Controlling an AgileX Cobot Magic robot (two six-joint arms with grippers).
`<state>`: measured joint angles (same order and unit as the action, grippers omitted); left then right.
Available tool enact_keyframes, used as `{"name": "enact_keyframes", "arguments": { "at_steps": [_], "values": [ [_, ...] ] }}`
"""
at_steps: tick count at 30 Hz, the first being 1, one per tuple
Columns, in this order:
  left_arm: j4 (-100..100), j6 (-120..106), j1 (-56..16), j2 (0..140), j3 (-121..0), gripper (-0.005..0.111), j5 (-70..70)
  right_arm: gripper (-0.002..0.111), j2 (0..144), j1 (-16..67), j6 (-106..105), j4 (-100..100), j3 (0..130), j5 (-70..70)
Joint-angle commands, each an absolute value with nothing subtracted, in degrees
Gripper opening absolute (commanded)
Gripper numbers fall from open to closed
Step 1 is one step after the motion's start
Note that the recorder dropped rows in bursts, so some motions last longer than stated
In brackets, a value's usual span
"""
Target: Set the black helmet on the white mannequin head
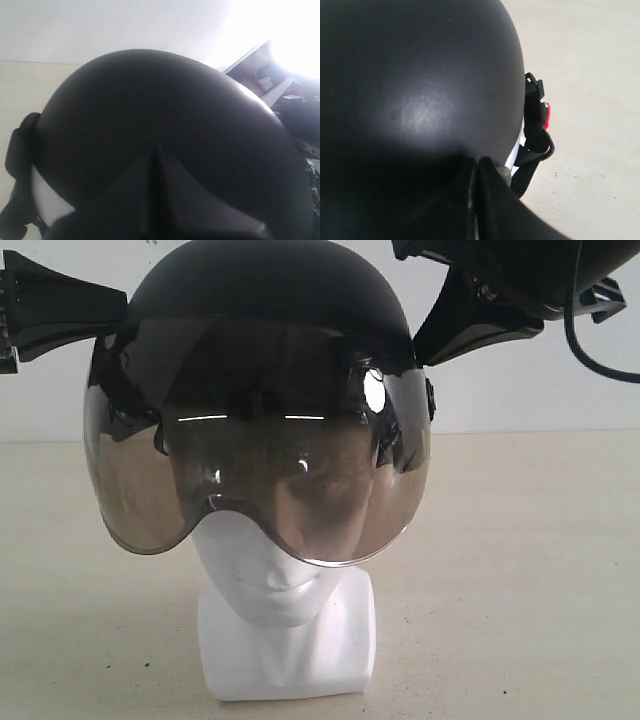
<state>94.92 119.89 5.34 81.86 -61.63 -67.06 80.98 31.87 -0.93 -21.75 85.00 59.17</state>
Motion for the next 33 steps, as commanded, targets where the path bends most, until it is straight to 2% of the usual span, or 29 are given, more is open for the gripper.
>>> {"name": "enact_keyframes", "arguments": {
  "at_steps": [1,9,16,21,25,33],
  "values": [
    [97.95,120.21,3.32,79.11,-61.88,0.004,-69.96,0.000,81.30,31.94,-0.94,-23.25,84.66,60.00],
    [98.34,120.21,3.32,72.10,-59.65,0.004,-69.96,0.000,80.61,31.94,-1.05,-24.36,84.66,59.86],
    [97.06,120.21,3.32,71.70,-59.22,0.004,-69.96,0.000,75.75,31.94,-1.05,-24.62,84.66,56.33],
    [96.82,120.21,3.21,71.70,-59.22,0.004,-69.96,0.000,73.36,31.94,-3.72,-31.76,84.66,54.54],
    [97.71,120.21,1.01,70.30,-59.22,0.004,-69.96,0.000,73.35,32.15,-5.04,-34.38,84.66,54.95],
    [99.37,120.21,-1.64,69.50,-59.22,0.004,-69.96,0.000,74.62,38.20,-5.36,-32.36,84.66,53.85]
  ]
}}
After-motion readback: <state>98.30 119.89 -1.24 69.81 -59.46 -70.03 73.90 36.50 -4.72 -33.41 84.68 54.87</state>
